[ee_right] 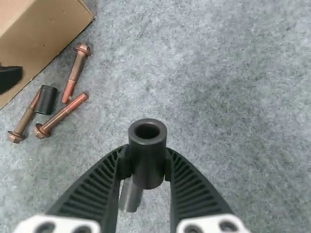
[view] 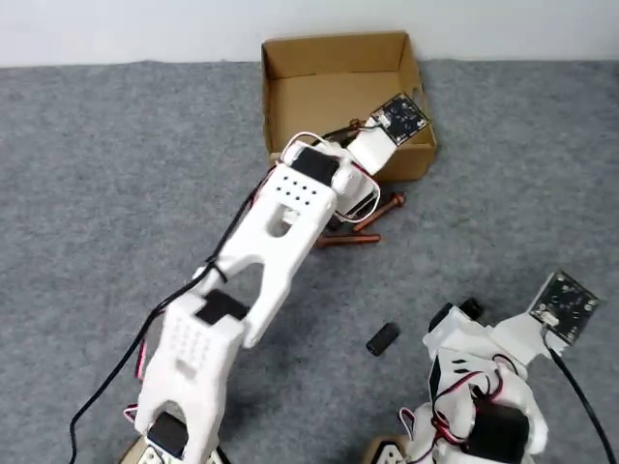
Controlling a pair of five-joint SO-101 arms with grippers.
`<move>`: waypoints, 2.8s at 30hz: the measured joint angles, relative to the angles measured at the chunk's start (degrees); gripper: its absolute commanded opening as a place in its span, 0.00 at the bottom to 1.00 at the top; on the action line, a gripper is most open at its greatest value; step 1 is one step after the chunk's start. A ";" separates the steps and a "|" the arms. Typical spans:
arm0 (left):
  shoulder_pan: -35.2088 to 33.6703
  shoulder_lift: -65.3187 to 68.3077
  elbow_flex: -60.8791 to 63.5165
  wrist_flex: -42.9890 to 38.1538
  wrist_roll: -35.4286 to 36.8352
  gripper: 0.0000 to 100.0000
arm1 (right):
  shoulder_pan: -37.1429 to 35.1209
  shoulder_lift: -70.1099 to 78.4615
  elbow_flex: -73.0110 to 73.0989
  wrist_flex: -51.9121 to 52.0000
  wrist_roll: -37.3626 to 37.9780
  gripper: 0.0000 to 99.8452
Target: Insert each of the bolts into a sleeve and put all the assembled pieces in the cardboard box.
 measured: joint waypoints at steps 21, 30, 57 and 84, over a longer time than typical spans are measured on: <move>4.04 35.34 -47.91 12.40 -0.26 0.15 | 0.00 0.00 0.00 0.00 0.00 0.01; 4.04 35.34 -47.91 12.57 -0.26 0.14 | 0.00 0.00 0.00 0.00 0.00 0.01; 2.11 35.34 -48.00 22.86 -6.68 0.07 | 0.00 0.00 0.00 0.00 0.00 0.01; 3.87 36.40 -47.91 19.87 -7.12 0.01 | -0.44 0.00 0.00 0.00 0.00 0.01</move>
